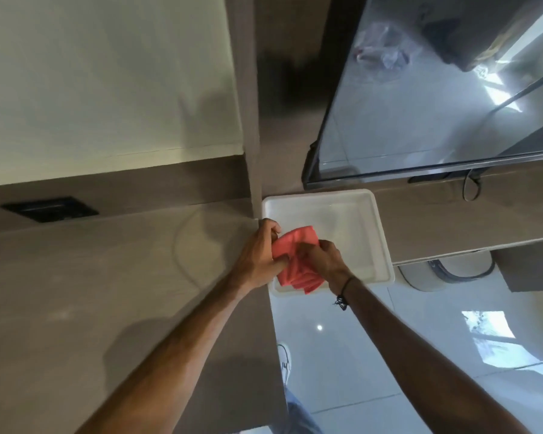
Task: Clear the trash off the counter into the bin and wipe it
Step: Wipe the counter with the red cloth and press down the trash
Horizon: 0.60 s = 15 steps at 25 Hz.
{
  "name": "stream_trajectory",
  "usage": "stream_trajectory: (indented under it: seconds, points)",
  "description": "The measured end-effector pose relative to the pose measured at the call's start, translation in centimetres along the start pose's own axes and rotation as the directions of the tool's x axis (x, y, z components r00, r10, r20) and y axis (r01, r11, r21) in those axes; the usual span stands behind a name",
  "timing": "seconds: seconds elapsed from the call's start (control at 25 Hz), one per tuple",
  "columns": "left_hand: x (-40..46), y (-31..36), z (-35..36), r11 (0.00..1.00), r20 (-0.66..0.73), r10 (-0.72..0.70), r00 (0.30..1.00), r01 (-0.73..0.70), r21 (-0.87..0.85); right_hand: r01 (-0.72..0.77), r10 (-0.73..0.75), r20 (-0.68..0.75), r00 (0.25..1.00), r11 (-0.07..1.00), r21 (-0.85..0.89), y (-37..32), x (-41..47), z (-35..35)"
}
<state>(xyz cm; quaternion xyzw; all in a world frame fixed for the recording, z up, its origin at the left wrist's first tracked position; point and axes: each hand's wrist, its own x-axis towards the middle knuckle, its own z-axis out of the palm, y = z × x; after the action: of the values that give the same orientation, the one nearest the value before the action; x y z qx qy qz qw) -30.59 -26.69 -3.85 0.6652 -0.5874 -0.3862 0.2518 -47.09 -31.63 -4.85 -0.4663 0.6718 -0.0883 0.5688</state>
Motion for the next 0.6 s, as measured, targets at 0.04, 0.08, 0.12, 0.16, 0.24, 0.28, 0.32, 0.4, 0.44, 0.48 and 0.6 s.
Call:
stream_trajectory:
  seconds: [0.04,0.08,0.12,0.16,0.24,0.28,0.32,0.4,0.44,0.48,0.6]
  points:
    - [-1.3,-0.5,-0.9,0.999,-0.028,-0.016,0.999,0.015,-0.045,0.022,-0.023,0.056,0.998,1.000,0.007,-0.4,-0.7,0.9]
    - [-2.6,-1.0,-1.9,0.997,-0.057,-0.038,0.998,0.033,-0.074,0.038,-0.039,0.115,0.993,0.999,0.016,-0.9,-1.5,2.1]
    - [-3.8,-1.7,-2.8,0.994,-0.088,-0.064,0.994,0.055,-0.092,0.051,-0.055,0.169,0.984,0.998,0.028,-1.2,-2.2,3.3]
    - [-5.1,-2.6,-3.8,0.991,-0.119,-0.093,0.989,0.081,-0.104,0.069,-0.075,0.220,0.973,0.997,0.035,-1.5,-3.2,4.7]
    - [-7.7,-4.2,-5.3,0.986,-0.158,-0.132,0.979,0.114,-0.117,0.111,-0.113,0.270,0.956,0.994,0.024,-1.3,-5.0,7.2]
    - [-8.9,-5.2,-5.9,0.986,-0.167,-0.137,0.976,0.119,-0.113,0.122,-0.121,0.264,0.957,0.992,0.011,-0.9,-5.9,8.4]
    - [-10.1,-6.0,-6.3,0.987,-0.168,-0.142,0.976,0.126,-0.103,0.117,-0.115,0.243,0.963,0.993,0.008,-0.3,-6.7,9.5]
    - [-12.4,-7.4,-7.1,0.986,-0.148,-0.158,0.976,0.148,-0.077,0.101,-0.098,0.186,0.978,0.995,-0.005,0.9,-8.8,11.9]
    - [-13.5,-7.8,-7.4,0.988,-0.131,-0.154,0.979,0.148,-0.053,0.119,-0.111,0.150,0.982,0.992,-0.046,1.6,-9.8,12.8]
    - [-14.8,-8.2,-7.5,0.991,-0.115,-0.137,0.984,0.137,-0.004,0.167,-0.155,0.095,0.983,0.976,-0.141,2.4,-10.9,13.6]
    - [-20.0,-9.2,-7.4,0.951,-0.162,-0.052,0.985,0.098,0.292,0.248,-0.391,-0.233,0.890,0.845,-0.473,5.6,-14.6,15.2]
